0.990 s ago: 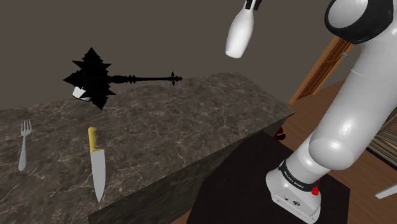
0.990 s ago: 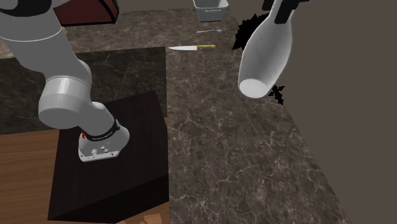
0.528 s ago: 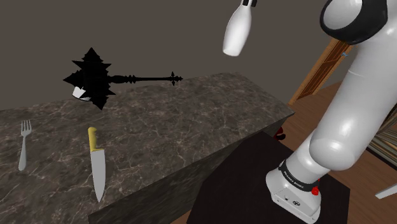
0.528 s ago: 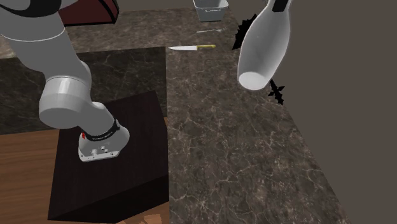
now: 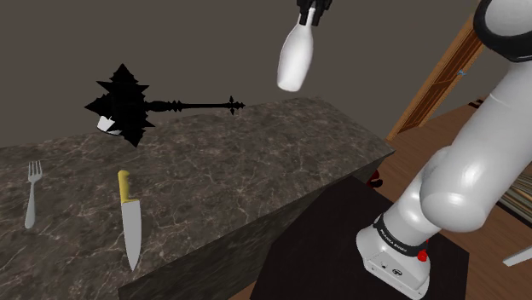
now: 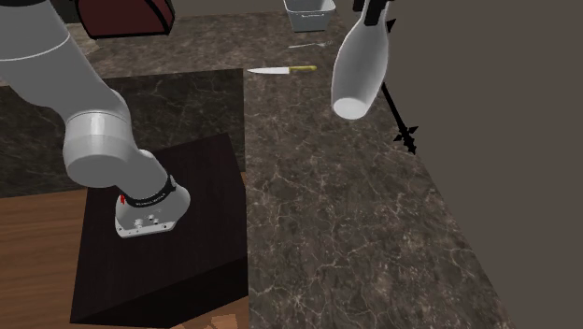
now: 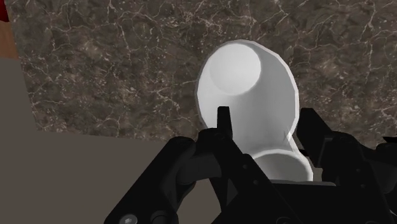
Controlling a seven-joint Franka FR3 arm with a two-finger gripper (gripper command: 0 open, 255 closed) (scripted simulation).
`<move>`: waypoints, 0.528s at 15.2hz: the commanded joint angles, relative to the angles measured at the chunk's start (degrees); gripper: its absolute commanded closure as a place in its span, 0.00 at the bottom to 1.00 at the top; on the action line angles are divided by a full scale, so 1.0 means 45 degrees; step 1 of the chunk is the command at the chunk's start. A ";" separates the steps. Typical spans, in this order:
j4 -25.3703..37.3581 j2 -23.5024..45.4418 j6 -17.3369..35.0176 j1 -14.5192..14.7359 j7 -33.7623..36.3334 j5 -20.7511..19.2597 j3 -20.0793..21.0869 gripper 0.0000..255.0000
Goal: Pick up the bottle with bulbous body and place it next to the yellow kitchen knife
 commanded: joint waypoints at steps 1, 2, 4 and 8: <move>-0.0527 -0.0123 0.0438 0.0322 0.0594 -0.0031 0.0273 1.00; -0.0816 -0.0185 0.0671 0.0473 0.0874 -0.0043 0.0410 1.00; -0.1324 -0.0255 0.1120 0.0765 0.1420 -0.0054 0.0676 1.00; -0.2088 -0.0202 0.1957 0.1319 0.2462 -0.0036 0.1181 1.00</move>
